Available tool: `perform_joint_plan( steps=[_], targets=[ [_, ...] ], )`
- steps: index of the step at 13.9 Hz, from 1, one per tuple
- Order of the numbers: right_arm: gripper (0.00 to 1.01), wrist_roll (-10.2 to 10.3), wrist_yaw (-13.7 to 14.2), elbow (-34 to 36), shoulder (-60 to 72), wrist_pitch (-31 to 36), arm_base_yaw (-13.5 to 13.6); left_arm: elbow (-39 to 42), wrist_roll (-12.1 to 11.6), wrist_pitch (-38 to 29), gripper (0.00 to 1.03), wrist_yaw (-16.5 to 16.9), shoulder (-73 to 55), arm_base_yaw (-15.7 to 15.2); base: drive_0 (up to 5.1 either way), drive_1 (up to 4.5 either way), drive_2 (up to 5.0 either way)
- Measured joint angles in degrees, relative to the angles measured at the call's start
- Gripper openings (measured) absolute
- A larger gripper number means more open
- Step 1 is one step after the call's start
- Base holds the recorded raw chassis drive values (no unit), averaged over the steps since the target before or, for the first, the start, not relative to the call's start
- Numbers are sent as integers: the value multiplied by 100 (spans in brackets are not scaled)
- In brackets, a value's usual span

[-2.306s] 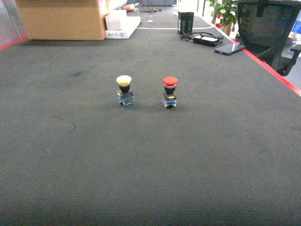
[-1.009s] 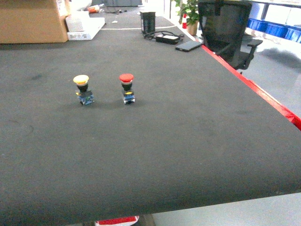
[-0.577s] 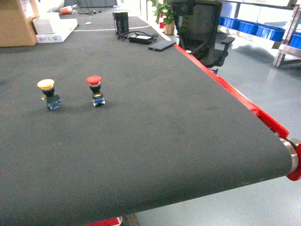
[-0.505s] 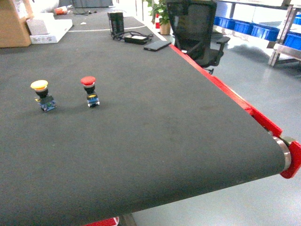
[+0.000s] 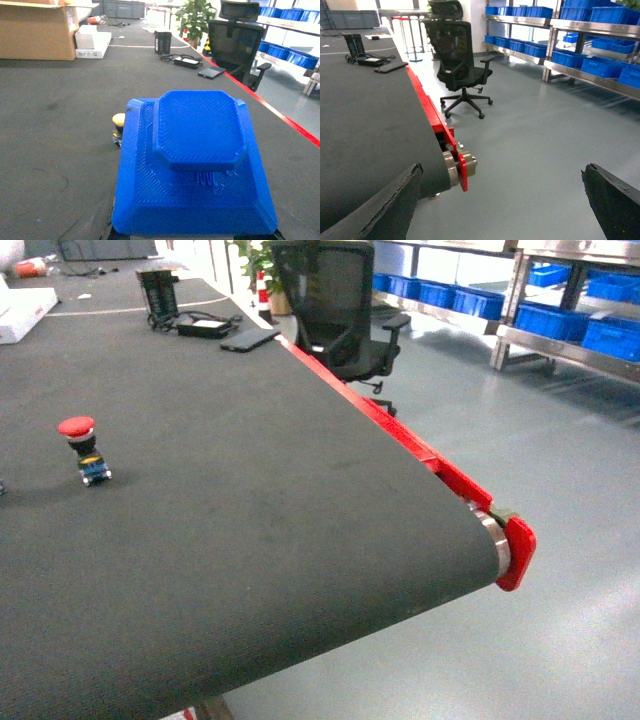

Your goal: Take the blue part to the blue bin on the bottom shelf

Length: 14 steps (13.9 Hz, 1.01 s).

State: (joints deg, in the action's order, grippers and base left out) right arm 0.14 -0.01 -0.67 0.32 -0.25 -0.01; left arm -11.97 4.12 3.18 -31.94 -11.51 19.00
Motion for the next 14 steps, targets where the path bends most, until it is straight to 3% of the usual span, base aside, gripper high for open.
perform_joint_plan(
  steps=[14],
  targets=[
    [98,0,0,0,-2,-4,0,0,0,0,43,-2,0,0,-155,-155,-155]
  ],
)
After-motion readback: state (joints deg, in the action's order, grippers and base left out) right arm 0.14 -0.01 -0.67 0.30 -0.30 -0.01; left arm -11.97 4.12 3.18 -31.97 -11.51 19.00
